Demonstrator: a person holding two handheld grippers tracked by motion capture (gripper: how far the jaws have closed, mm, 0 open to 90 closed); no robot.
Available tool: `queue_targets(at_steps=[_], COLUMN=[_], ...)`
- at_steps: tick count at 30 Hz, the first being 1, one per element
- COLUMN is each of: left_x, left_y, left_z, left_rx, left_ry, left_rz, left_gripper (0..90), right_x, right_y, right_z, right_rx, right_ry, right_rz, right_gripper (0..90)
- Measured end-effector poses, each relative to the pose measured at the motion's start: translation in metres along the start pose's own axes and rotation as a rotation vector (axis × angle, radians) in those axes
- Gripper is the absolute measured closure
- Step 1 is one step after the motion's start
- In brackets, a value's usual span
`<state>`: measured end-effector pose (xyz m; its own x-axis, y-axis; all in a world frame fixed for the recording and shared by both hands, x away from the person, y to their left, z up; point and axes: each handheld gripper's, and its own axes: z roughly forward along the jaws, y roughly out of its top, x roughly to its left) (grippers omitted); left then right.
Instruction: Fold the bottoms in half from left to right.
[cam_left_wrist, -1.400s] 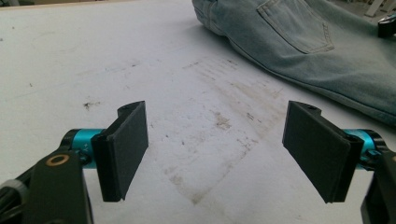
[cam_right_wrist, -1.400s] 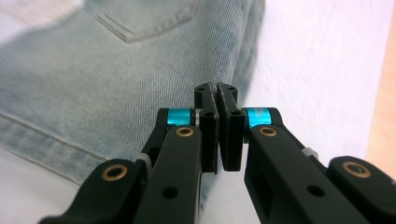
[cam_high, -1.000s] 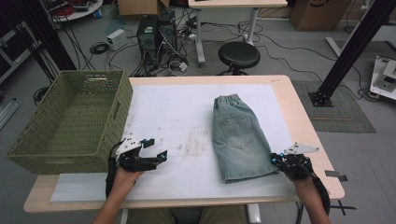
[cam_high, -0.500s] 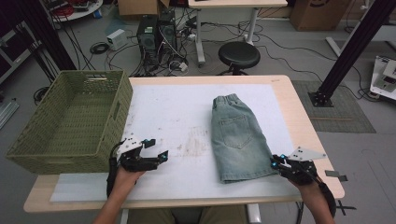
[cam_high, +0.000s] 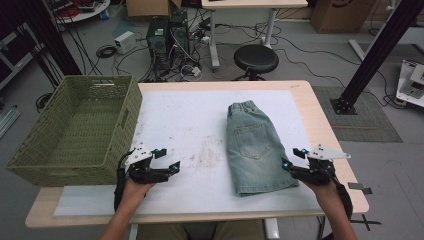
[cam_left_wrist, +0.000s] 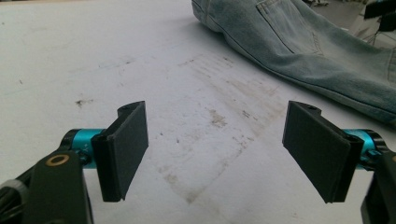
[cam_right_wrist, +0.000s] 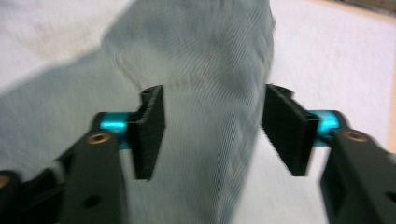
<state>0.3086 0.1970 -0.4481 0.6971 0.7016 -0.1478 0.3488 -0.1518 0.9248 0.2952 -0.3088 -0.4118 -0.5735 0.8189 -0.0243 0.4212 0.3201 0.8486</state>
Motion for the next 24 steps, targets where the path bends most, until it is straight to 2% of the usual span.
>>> queue_targets(at_steps=[3,6,9,12,16,18,22,24], left_x=[0.000,0.000,0.001,0.003,0.005,0.006,0.006,0.005], left_y=[0.000,0.000,0.001,0.000,0.000,0.000,0.000,0.000], left_z=[0.001,0.001,0.000,-0.001,-0.002,-0.002,-0.003,-0.003], left_rx=[0.005,0.003,-0.002,-0.016,-0.026,-0.035,-0.039,-0.045], left_ry=[0.000,-0.005,-0.008,-0.017,-0.021,-0.021,-0.022,-0.022], left_rz=[0.015,0.022,0.029,0.025,0.032,0.039,0.052,0.068], left_gripper=[22.6,22.9,22.9,22.9,22.9,22.9,22.9,22.9], right_x=[0.003,0.009,0.012,0.011,0.015,0.015,0.009,0.006], right_y=[0.017,0.039,0.058,0.077,0.098,0.105,0.113,0.113], right_z=[0.013,0.033,0.052,0.074,0.103,0.117,0.142,0.154], right_rx=[-0.037,-0.055,-0.061,-0.039,0.002,0.023,0.055,0.090], right_ry=[0.021,0.033,0.059,0.096,0.124,0.126,0.105,0.088], right_rz=[-0.011,-0.022,-0.021,-0.002,-0.035,-0.044,-0.017,-0.009], right_gripper=[30.9,22.5,22.4,21.9,21.9,21.9,23.7,25.6])
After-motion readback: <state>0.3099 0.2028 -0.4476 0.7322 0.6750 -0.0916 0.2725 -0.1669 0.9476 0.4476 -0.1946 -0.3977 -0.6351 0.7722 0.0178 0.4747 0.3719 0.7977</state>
